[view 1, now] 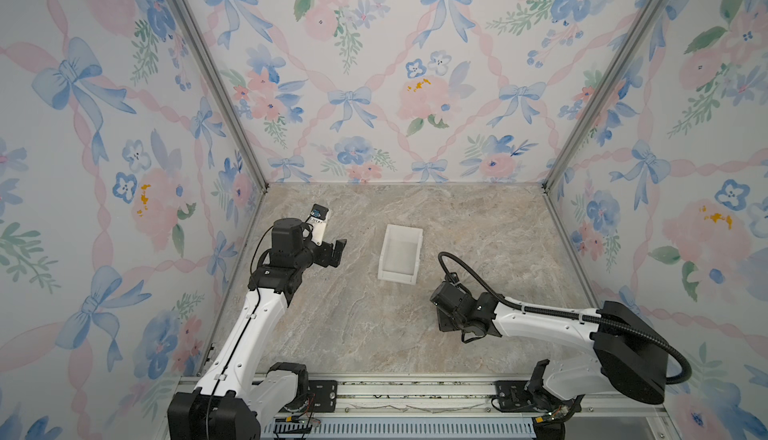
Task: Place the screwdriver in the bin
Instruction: 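Lower the right gripper and close it on the screwdriver handle, then lift the screwdriver with the right gripper and carry it over the bin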
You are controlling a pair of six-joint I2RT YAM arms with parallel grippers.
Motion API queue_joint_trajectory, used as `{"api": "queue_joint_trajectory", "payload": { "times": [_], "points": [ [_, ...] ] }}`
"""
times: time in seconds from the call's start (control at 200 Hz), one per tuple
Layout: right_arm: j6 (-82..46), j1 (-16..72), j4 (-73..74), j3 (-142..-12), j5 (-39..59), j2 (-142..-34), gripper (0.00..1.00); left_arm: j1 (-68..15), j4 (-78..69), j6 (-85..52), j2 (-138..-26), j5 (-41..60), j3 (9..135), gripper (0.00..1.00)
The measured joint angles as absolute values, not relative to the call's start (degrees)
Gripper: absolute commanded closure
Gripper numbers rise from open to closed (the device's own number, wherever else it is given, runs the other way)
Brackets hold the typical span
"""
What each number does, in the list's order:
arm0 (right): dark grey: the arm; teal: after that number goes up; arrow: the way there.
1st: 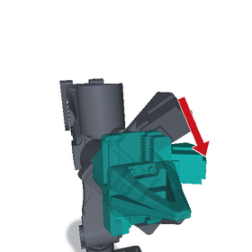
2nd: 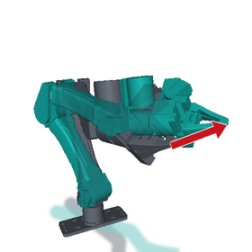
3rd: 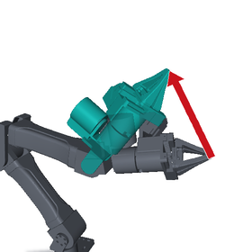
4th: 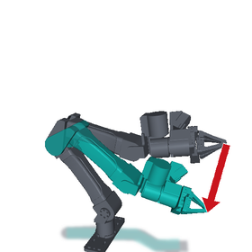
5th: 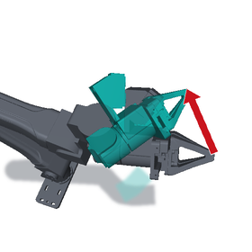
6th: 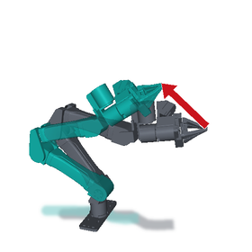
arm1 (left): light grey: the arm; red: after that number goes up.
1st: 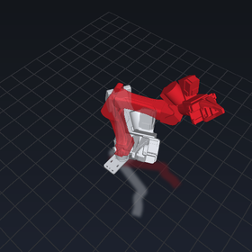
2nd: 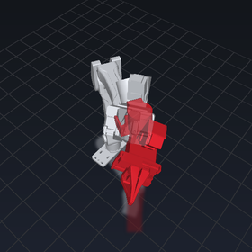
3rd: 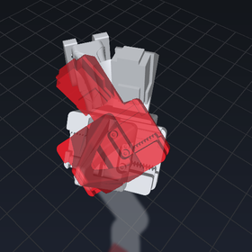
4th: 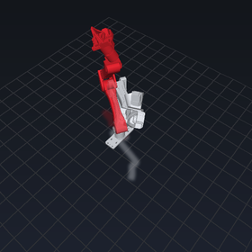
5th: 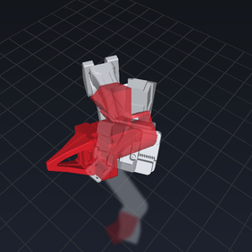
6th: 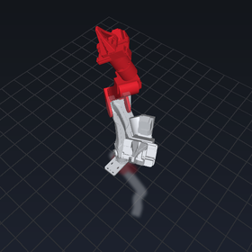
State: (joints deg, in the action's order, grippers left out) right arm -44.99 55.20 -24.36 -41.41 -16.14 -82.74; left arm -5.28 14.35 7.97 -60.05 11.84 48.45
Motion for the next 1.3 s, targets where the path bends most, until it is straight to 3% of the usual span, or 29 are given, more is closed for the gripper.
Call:
{"api": "queue_joint_trajectory", "payload": {
  "times": [0.46, 1.01, 1.3],
  "points": [
    [-46.1, 53.5, -23.3, -44.6, -16.8, -89.2, 0.55, -5.3, 14.7, 8.6, -59.3, 11.4, 48.4, 0.02],
    [-47.5, 53.3, -22.7, -44.1, -17.4, -88.9, 0.78, -5.3, 14.8, 9.5, -59.3, 11.4, 48.4, 0.02],
    [-47.4, 53.3, -23.9, -43.5, -18.0, -84.8, 0.78, -5.3, 14.8, 9.9, -59.3, 11.6, 48.4, 0.02]
  ]
}}
